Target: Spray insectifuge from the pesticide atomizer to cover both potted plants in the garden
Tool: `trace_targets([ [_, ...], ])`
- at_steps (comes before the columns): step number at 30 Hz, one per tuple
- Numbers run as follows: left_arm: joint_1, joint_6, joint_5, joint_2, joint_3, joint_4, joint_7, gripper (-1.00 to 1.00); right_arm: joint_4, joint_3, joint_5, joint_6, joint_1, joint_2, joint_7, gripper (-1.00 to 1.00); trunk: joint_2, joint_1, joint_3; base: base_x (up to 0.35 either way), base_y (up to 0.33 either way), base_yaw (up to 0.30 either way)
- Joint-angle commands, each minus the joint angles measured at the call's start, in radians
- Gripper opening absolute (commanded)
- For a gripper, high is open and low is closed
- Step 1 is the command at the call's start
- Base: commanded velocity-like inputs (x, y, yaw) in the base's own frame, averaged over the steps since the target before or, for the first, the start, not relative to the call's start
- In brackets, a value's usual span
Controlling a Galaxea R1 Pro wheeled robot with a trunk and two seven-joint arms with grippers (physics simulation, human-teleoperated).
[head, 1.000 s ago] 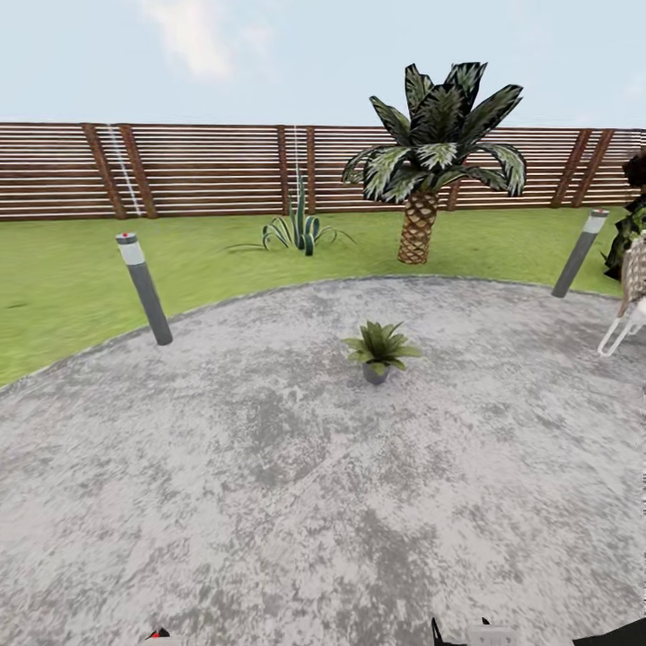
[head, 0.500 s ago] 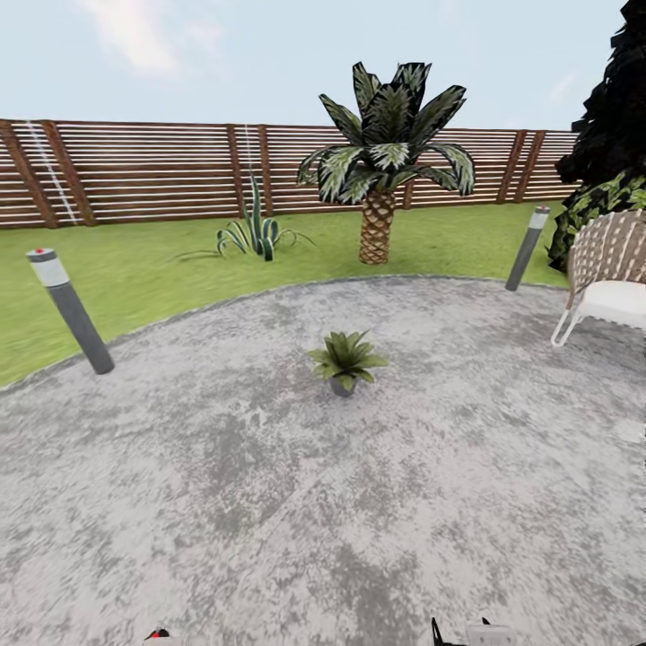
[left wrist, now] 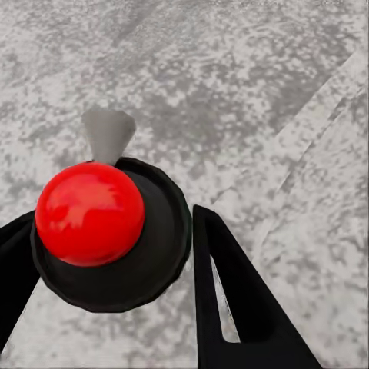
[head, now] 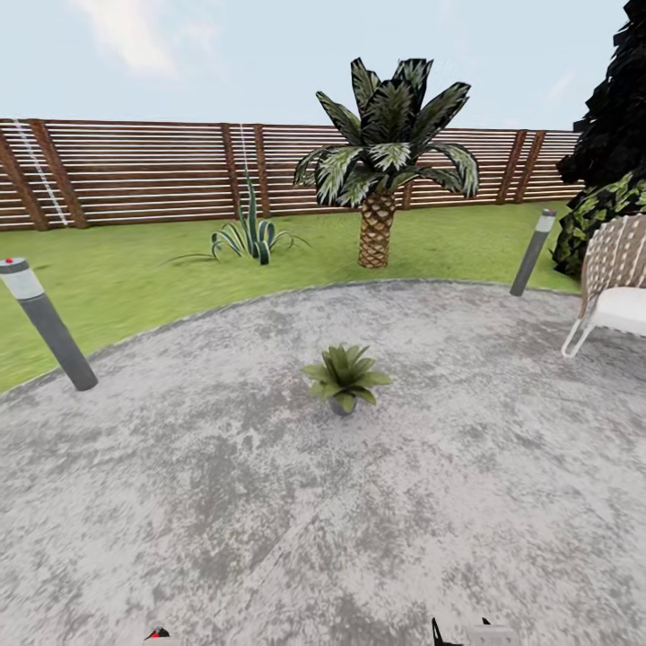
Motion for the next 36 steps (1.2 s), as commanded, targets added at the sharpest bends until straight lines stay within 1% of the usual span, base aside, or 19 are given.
trace_targets([
  [1, -0.001, -0.003, 0.01, 0.001, -0.007, 0.001, -0.002, -1.0, 0.001, -0.006, 0.011, -0.002, -0.001, 0.0, -0.005, 1.0, 0.0, 0.0, -0.001, 0.338, 0.0, 0.0],
  [15, -0.001, -0.003, 0.011, 0.0, -0.007, 0.001, -0.002, -1.0, 0.001, -0.006, 0.011, -0.002, -0.001, 0.0, -0.005, 1.0, 0.0, 0.0, -0.001, 0.337, 0.01, 0.0],
  [36, -0.001, -0.003, 0.011, 0.001, -0.007, 0.001, -0.002, -1.0, 0.001, -0.006, 0.011, -0.002, -0.001, -0.001, -0.004, 1.0, 0.0, 0.0, -0.001, 0.252, 0.248, 0.0],
])
